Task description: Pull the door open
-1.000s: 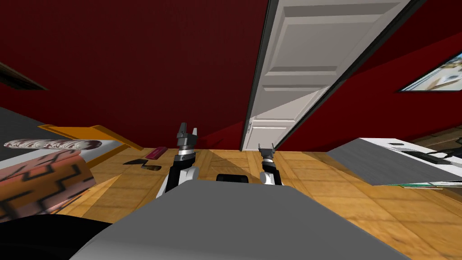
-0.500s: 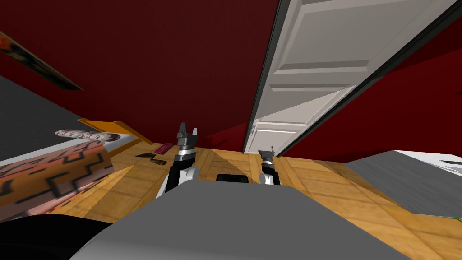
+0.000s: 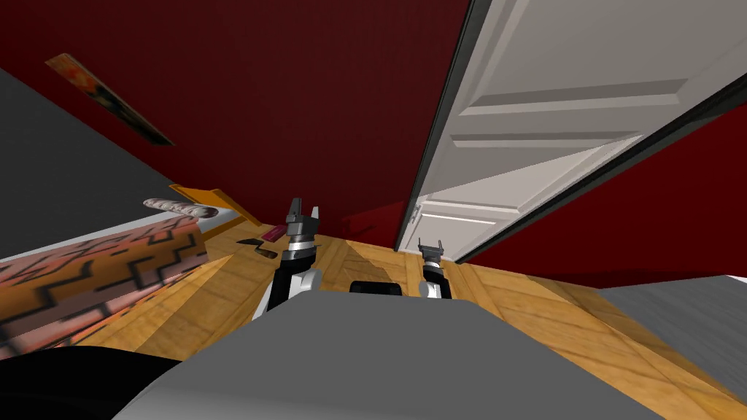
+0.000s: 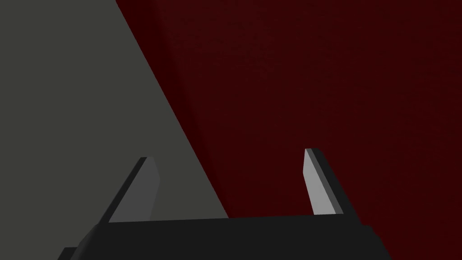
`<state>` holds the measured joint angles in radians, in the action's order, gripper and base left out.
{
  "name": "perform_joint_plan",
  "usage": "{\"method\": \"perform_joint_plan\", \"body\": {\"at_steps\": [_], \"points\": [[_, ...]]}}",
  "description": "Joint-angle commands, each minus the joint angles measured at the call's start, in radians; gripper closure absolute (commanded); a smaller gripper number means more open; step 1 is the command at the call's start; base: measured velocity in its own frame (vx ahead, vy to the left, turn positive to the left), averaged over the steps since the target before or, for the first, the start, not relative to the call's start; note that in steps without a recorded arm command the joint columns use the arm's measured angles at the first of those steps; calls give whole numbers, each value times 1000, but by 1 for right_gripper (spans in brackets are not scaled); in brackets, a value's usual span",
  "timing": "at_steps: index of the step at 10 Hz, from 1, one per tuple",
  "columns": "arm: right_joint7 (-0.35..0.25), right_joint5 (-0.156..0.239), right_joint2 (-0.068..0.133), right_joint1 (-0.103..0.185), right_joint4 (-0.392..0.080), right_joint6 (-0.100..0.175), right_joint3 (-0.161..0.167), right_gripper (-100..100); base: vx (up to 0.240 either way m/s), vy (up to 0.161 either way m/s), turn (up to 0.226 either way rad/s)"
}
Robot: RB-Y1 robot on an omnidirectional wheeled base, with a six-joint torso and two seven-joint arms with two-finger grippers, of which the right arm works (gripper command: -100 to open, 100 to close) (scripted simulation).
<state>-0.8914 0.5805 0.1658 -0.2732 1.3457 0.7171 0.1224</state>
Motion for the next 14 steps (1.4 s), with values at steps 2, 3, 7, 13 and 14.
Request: {"method": "perform_joint_plan", "body": {"at_steps": [2,3,7,13,14], "points": [[-59,44,7,13,-66,28,10,-100,92,-75,223],[-74,56,8,18,-84,35,13,-100,107,-110,218],[-169,130,20,46,-200,80,29,-100,112,-103,226],[-270,207,31,76,-322,126,45,-100,82,-118,177],[-264,202,34,73,-313,122,44,-100,31,-39,16]]}}
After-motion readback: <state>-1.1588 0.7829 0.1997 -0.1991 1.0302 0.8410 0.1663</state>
